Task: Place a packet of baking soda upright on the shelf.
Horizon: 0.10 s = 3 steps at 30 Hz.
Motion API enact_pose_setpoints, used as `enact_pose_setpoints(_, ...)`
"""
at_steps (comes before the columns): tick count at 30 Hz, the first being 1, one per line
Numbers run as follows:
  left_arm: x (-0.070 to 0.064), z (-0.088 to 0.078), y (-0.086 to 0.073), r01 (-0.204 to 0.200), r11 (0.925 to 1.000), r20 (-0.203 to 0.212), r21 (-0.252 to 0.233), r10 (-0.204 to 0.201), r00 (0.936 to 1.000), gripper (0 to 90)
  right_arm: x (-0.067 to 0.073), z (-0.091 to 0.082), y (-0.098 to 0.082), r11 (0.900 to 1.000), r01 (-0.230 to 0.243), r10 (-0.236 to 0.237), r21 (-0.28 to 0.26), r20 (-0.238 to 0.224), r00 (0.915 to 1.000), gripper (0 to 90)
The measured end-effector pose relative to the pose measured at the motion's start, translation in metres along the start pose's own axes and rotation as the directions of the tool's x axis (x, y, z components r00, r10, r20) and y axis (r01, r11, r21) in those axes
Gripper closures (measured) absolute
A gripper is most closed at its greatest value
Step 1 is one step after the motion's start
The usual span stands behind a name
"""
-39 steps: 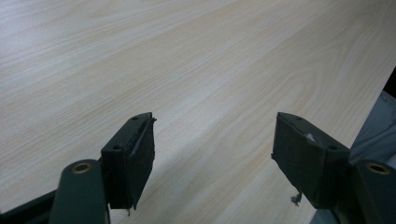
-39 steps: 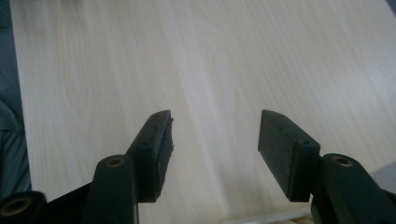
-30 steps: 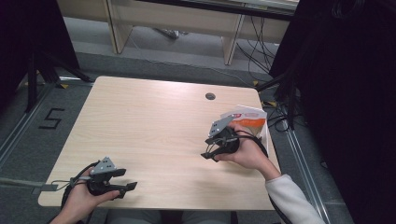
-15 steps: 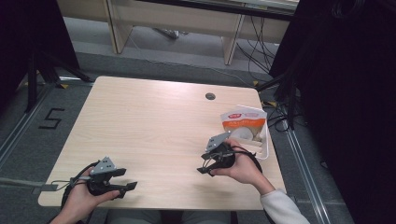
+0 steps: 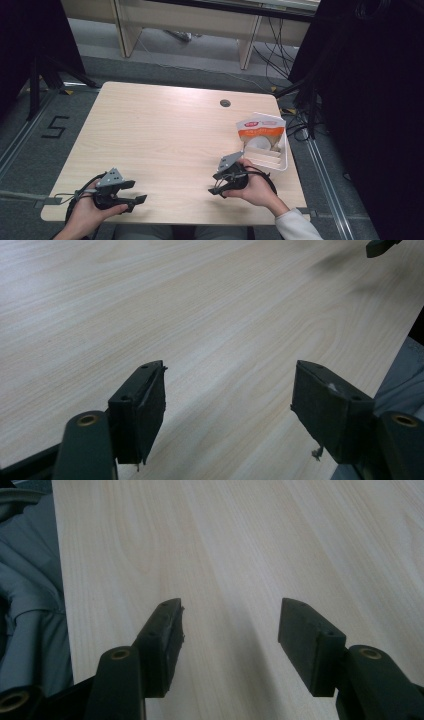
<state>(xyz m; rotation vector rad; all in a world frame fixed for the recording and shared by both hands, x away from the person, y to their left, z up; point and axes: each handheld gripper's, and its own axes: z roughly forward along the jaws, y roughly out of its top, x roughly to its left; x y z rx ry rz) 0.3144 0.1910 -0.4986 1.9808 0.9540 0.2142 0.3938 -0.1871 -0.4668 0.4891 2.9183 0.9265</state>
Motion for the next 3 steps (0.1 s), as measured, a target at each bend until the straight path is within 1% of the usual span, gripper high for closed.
enact_pose_setpoints(1, 0.0000, -0.0003, 0.0002, 0.002, 0.9999, -0.004, 0.010, -0.002, 1.0000, 29.2, -0.0001, -0.0001, -0.0005, 1.000, 0.008, -0.008, -0.003, 0.010, 0.9999, 44.1)
enact_pose_setpoints(2, -0.0004, 0.0000, 0.0003, 0.009, 0.9999, -0.004, 0.011, -0.009, 0.9999, 29.2, 0.0009, -0.0014, -0.0006, 1.000, 0.002, -0.002, -0.003, -0.001, 1.0000, 44.1)
enact_pose_setpoints(3, -0.0005, 0.0000, 0.0004, 0.009, 0.9999, -0.004, 0.012, -0.009, 1.0000, 29.2, 0.0006, -0.0023, -0.0007, 1.000, 0.008, -0.008, -0.003, 0.010, 0.9999, 44.0)
